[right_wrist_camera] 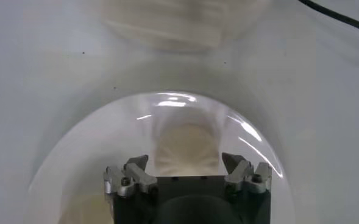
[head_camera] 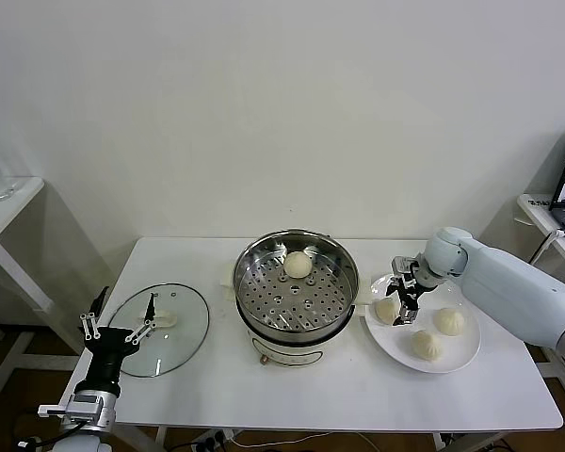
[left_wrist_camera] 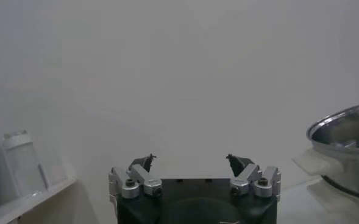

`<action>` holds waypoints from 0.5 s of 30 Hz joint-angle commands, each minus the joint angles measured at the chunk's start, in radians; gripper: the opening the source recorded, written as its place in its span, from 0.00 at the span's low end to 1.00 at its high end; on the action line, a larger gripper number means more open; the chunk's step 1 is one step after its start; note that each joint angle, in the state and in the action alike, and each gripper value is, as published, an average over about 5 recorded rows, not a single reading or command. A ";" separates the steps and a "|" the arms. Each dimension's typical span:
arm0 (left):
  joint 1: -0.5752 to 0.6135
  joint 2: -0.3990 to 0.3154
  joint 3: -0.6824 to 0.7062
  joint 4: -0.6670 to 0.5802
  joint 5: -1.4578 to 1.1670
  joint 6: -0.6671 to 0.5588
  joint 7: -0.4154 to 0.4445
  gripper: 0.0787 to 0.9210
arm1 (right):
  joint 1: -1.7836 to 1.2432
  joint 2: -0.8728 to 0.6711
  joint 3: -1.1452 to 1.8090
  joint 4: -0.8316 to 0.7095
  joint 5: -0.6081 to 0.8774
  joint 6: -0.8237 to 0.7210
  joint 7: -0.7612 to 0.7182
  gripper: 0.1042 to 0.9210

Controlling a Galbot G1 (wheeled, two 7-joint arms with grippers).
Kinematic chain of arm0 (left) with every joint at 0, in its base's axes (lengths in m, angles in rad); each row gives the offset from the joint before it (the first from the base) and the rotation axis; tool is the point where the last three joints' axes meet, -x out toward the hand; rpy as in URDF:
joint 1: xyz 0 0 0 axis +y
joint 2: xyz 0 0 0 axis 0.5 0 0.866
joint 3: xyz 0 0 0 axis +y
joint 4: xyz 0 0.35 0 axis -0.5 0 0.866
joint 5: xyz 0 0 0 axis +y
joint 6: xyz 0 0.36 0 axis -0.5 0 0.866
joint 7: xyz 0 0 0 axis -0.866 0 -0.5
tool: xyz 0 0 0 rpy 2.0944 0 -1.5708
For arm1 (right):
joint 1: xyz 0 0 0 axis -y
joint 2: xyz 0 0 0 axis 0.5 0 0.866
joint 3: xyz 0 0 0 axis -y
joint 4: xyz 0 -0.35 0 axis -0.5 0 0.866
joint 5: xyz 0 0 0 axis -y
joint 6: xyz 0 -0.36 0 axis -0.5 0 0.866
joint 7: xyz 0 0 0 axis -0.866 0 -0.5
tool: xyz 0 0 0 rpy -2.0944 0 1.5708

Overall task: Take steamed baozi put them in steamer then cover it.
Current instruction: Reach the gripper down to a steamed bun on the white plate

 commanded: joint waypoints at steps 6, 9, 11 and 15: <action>0.005 -0.001 -0.001 0.001 0.003 -0.002 0.000 0.88 | -0.024 0.028 0.031 -0.040 -0.041 0.010 0.003 0.88; 0.005 -0.001 -0.001 -0.001 0.003 -0.002 0.000 0.88 | -0.023 0.029 0.033 -0.042 -0.043 0.012 0.001 0.84; 0.005 -0.001 0.000 -0.001 0.003 -0.001 -0.001 0.88 | -0.022 0.029 0.032 -0.043 -0.044 0.013 0.001 0.79; 0.003 -0.001 0.002 -0.001 0.002 -0.001 -0.001 0.88 | -0.020 0.029 0.033 -0.045 -0.044 0.017 0.002 0.71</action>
